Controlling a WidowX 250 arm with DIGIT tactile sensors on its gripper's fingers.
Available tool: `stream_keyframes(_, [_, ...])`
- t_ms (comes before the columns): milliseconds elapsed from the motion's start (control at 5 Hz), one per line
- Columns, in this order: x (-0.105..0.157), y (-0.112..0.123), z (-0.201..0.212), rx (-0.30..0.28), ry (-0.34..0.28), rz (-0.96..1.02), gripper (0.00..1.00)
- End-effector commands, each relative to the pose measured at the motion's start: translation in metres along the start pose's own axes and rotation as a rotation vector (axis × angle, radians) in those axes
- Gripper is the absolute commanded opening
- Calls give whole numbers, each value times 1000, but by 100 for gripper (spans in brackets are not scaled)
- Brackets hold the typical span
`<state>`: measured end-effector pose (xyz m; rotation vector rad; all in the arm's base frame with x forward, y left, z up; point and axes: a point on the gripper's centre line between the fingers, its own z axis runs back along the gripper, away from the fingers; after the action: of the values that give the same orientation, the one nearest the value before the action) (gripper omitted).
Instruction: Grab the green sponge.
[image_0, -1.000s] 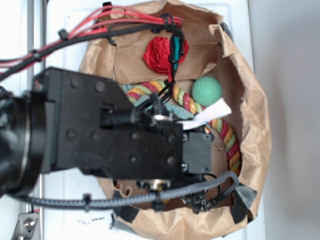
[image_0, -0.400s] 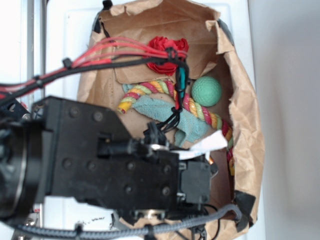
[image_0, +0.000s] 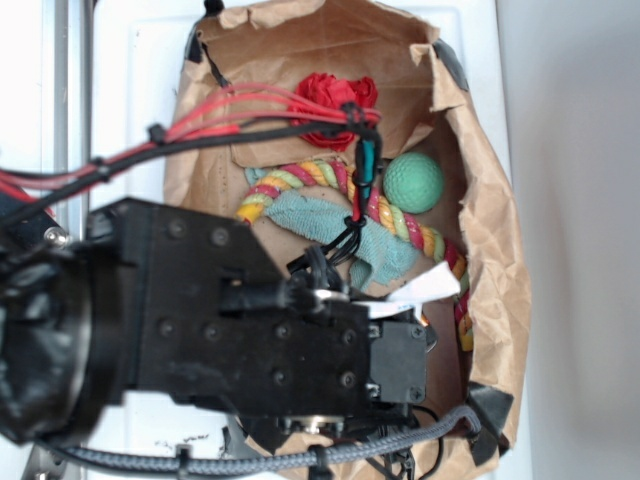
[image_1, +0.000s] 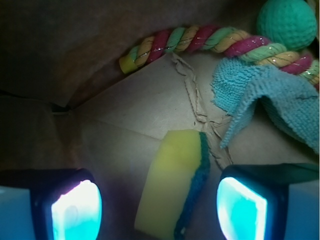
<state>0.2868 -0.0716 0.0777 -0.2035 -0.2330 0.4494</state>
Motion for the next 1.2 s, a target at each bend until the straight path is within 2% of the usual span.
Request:
stream_keyframes(0, [12,-6,-9,-68,-2,14,100])
stream_keyframes(400, [13,-12,-35,-79,14,-22,100])
stream_keyframes(600, [12,-13,-34,-78,12,-34,100])
stream_keyframes(800, [11,-11,-35,-72,-1,-28,0])
stream_keyframes(1000, [12,-11,-27,-63,-7,-69,0])
